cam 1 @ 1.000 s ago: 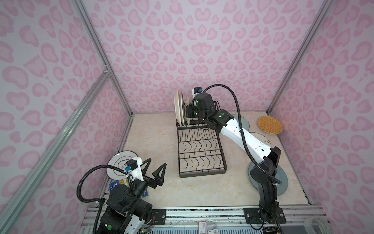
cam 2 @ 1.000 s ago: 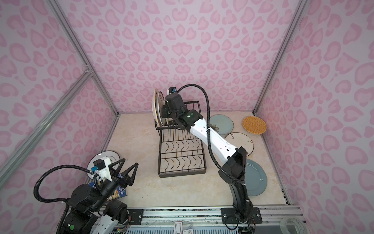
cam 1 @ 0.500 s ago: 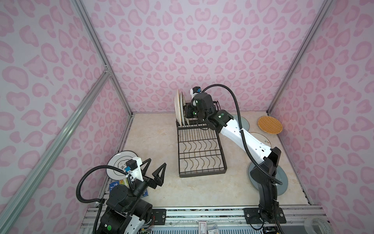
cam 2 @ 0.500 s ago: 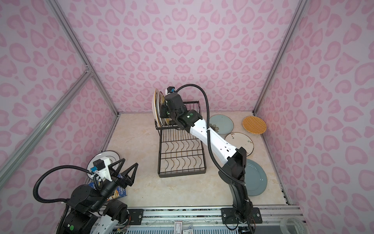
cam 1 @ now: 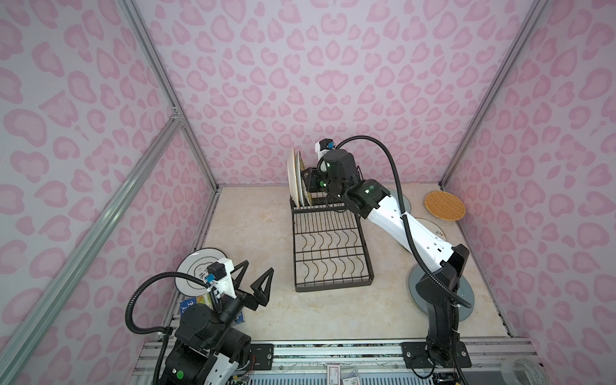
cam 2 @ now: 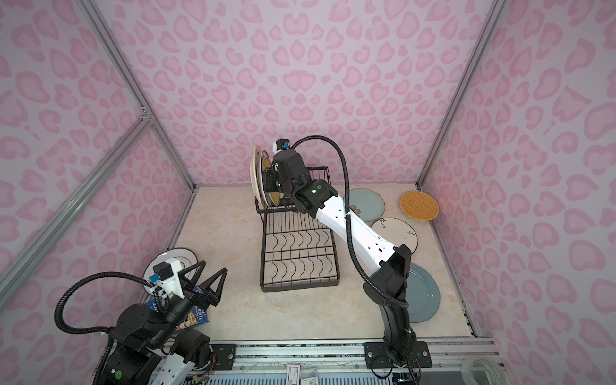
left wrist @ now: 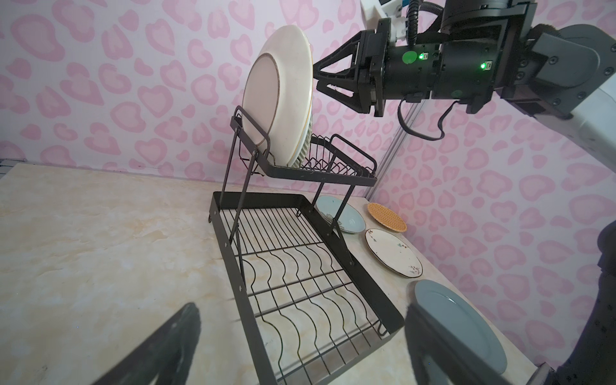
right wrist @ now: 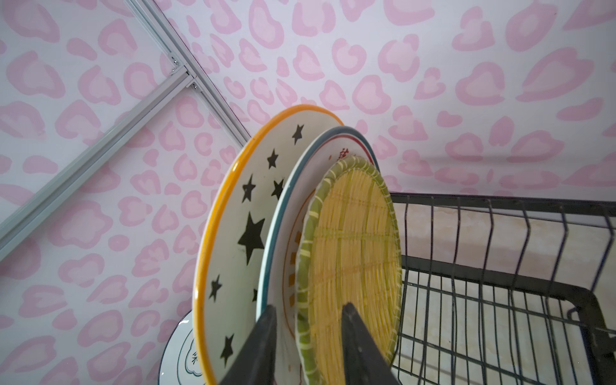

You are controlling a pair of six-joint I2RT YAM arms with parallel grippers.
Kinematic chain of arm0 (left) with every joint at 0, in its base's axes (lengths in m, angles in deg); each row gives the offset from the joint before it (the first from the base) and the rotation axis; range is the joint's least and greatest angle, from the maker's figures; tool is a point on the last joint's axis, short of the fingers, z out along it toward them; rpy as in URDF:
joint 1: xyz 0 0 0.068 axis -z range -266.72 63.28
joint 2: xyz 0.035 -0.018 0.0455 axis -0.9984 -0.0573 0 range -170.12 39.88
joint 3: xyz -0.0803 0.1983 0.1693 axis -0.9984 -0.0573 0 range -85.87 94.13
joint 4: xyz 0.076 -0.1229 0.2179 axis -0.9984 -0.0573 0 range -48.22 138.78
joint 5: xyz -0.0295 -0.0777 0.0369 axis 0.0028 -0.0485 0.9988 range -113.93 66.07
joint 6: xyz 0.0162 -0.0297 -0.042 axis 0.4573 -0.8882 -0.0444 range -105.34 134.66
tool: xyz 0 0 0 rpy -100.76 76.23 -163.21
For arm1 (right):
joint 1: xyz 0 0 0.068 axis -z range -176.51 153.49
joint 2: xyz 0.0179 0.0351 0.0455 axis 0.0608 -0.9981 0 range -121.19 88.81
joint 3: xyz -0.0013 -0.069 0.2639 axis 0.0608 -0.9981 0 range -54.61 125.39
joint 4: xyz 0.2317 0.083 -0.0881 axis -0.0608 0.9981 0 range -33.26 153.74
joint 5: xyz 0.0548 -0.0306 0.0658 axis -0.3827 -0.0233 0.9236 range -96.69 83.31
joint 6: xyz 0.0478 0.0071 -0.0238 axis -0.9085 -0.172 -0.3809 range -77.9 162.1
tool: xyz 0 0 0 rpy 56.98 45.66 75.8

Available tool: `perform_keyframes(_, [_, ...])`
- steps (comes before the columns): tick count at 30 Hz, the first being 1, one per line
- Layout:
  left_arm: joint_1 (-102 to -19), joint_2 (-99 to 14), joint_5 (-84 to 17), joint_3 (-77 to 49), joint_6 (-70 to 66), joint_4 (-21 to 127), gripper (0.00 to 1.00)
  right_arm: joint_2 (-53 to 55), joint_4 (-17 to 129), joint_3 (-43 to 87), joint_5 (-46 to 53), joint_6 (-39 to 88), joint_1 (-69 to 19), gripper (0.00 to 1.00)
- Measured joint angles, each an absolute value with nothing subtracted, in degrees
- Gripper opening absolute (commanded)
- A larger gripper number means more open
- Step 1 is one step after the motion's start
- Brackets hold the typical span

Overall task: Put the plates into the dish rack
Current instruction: 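Open the right gripper and withdraw it down to the rack's near corner, then move the left gripper to the white green-rimmed plate's rim beside the book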

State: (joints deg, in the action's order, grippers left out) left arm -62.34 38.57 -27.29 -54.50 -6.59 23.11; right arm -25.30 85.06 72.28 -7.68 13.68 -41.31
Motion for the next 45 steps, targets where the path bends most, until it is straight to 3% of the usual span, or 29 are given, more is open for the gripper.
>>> perform_keyframes(8, [-62.3,38.6,-26.8,-54.5,-6.6,23.1,0.97,-20.2,85.0,69.0,-7.3,14.7,-41.2,0.46])
perform_keyframes(30, [-59.7,31.4,-16.3,-49.9,-9.8,15.6,0.97,24.2,71.0,12.9,-6.6,21.7,-40.1,0.83])
perform_keyframes(38, [-58.8,19.7,-4.1,-47.1,-15.9,9.3,0.97,34.6,70.0,-1.8,-6.6,21.7,-40.3,0.97])
perform_keyframes(45, [-65.1,1.3,-1.0,-46.6,-22.3,7.7,0.97,38.4,70.2,-7.4,-5.6,21.7,-41.5,0.97])
